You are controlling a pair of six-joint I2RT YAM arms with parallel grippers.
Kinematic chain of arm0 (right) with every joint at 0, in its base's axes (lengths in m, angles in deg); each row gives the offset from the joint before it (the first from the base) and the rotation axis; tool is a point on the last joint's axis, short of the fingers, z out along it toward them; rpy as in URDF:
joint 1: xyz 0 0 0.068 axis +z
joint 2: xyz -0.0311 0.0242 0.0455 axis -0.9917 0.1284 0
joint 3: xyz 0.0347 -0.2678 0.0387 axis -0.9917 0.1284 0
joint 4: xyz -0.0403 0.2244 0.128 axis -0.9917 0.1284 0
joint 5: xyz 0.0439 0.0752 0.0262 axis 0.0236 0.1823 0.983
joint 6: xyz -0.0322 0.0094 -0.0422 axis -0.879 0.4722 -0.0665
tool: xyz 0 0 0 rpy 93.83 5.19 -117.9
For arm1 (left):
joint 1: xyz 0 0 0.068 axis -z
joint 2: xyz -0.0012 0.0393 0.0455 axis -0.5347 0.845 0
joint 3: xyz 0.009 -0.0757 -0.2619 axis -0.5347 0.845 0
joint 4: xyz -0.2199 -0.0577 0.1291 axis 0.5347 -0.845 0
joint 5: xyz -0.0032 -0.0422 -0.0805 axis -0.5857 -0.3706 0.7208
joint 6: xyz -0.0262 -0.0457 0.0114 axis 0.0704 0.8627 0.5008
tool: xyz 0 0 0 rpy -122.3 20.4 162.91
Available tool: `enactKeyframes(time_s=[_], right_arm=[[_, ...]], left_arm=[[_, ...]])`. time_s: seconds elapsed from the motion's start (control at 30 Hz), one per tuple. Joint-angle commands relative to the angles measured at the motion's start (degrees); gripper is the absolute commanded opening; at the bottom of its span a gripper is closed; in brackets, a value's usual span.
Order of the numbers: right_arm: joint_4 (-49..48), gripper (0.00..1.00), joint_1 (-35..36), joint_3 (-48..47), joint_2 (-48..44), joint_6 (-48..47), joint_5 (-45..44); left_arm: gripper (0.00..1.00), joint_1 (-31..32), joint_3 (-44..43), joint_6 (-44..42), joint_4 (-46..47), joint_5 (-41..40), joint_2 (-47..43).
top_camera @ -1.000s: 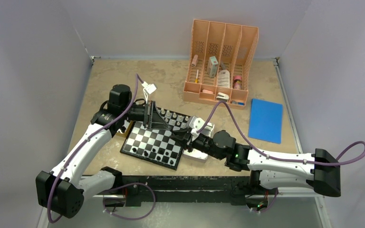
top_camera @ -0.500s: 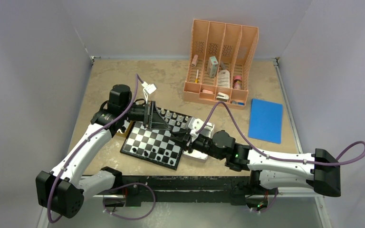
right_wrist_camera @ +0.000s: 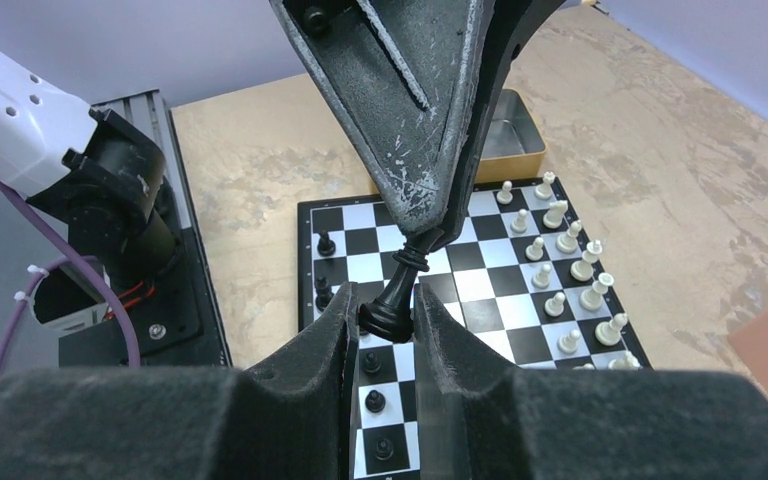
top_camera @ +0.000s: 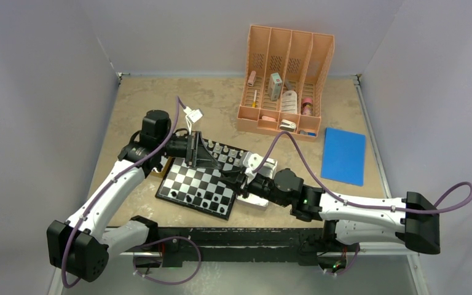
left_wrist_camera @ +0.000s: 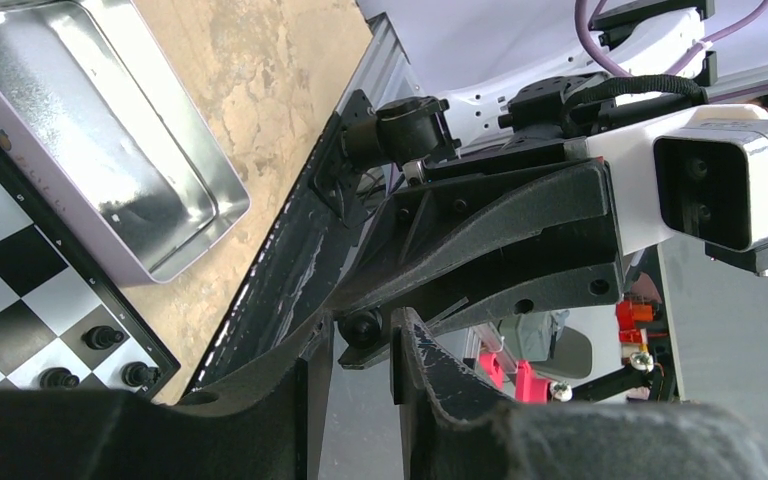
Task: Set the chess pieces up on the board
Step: Place the chess piece on the chessboard.
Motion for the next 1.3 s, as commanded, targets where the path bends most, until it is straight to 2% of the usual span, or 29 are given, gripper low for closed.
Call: enactKeyframes(time_s=[0.0,0.1,0.4,0.63,0.73,0.93,1.03,1.27], right_arm=[[-2.7,0.10,0.1,-3.0,0.2,-0.7,0.9],[-2.9,0.10,0.1,-2.8,0.4,-0.6,1.1],[-4.0,0.12,0.1,-2.9,2.9,0.8,1.3],[-4.8,0.19,0.0,-1.8,3.1,3.2,1.0],[-4.8,0.30,0.1,-1.4,2.6,4.6,0.6],[-0.5,0.62,0.1,-2.1,1.5,10.3,0.4],[0.2,0.71,0.1,-2.3,-0.8,10.8,-2.8],[0.9,0.80,0.1,1.9,-8.7,12.8,-7.7]], left_arm=[[0.26,0.3,0.7,-0.8,1.8,0.8,-0.5],[0.22,0.3,0.9,-0.4,2.4,1.3,-0.1],[0.00,0.7,3.1,0.0,3.5,2.4,-0.2],[0.00,0.7,0.9,-2.0,-1.0,1.3,0.5],[0.00,0.7,-0.3,-2.8,-3.0,-0.7,0.3],[0.00,0.7,-0.3,-0.6,-0.5,-4.6,-0.8],[0.00,0.7,-1.3,-1.9,-1.5,-6.3,-1.0],[0.00,0.7,0.1,-1.1,-1.5,-16.0,-5.8]])
